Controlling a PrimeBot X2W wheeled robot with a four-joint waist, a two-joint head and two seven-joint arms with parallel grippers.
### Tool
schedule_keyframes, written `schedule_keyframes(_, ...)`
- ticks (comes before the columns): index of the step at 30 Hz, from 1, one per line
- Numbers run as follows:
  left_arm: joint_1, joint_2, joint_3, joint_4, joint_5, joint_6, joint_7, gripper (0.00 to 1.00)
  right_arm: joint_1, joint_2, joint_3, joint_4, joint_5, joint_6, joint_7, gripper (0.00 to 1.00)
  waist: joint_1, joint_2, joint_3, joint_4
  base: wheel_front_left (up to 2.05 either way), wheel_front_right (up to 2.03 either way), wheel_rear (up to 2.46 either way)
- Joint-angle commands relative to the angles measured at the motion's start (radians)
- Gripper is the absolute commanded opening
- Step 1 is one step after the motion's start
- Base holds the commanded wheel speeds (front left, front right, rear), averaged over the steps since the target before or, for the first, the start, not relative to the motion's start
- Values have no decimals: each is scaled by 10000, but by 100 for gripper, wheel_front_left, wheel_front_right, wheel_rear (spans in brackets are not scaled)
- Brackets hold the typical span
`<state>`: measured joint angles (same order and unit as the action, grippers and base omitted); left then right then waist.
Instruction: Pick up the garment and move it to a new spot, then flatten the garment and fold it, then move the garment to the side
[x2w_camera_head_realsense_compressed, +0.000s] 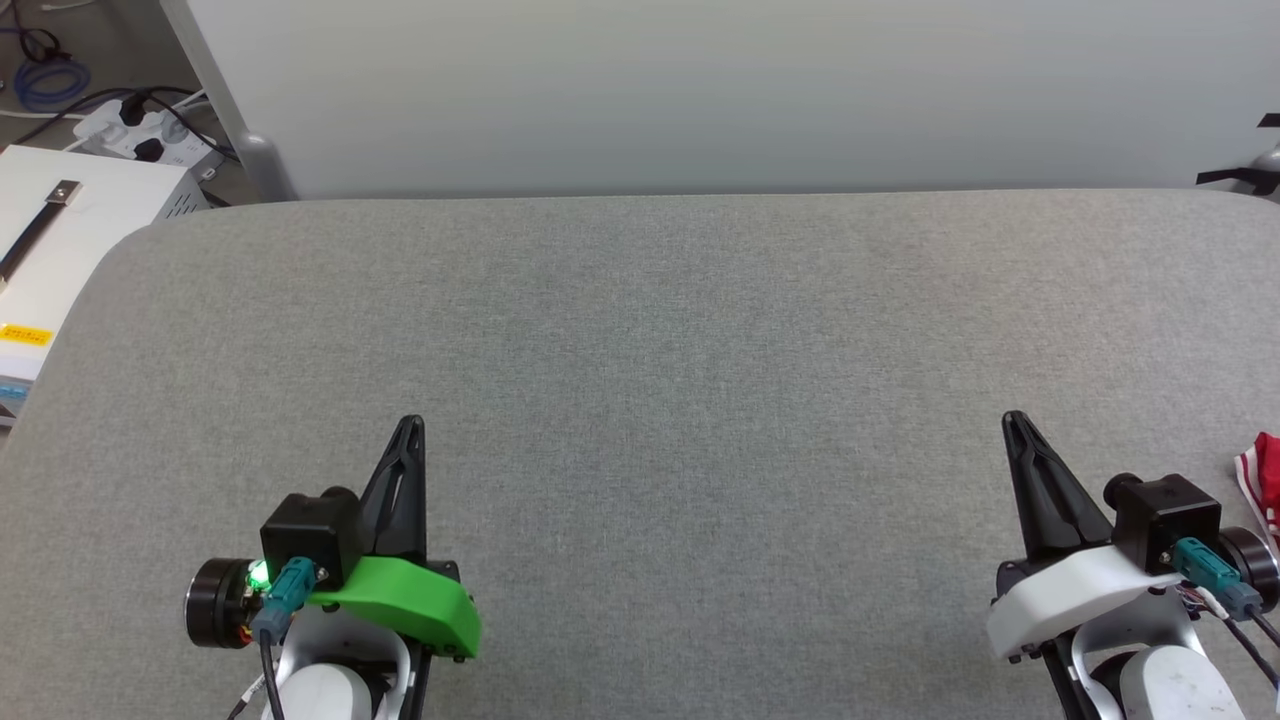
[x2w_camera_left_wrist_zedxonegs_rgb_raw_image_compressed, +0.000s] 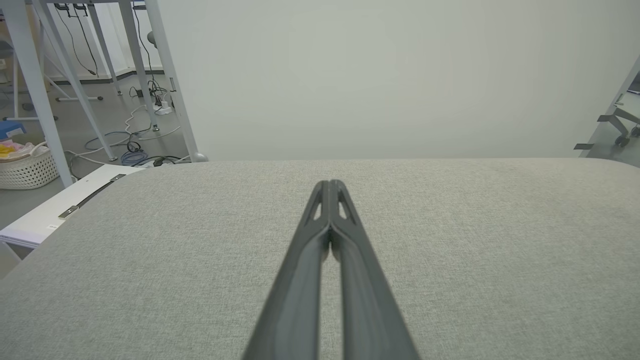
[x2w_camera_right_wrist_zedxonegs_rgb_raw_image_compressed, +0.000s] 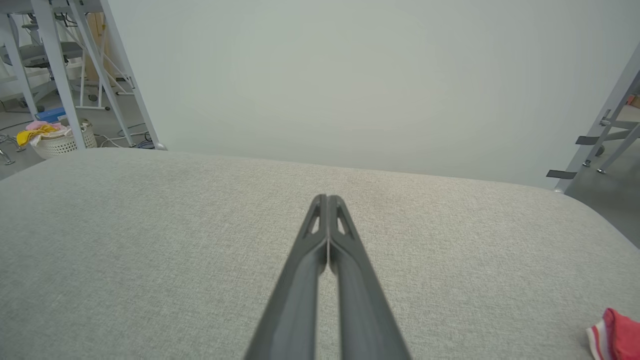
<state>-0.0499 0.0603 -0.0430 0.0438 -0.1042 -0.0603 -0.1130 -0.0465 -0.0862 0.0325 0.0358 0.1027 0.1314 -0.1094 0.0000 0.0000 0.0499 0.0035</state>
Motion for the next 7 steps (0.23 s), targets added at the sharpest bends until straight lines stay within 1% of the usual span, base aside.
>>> schedule_keyframes(1,190,-46,49,-67,115,67,64,0,115,36,-34,-70,-91,-4,46,0,0,0,-13,-1,0,0,0)
schedule_keyframes(7,225,-52,92,-109,220,128,184,0,154,72,-67,-102,-197,-5,165,0,0,0,-68,-5,0,0,0)
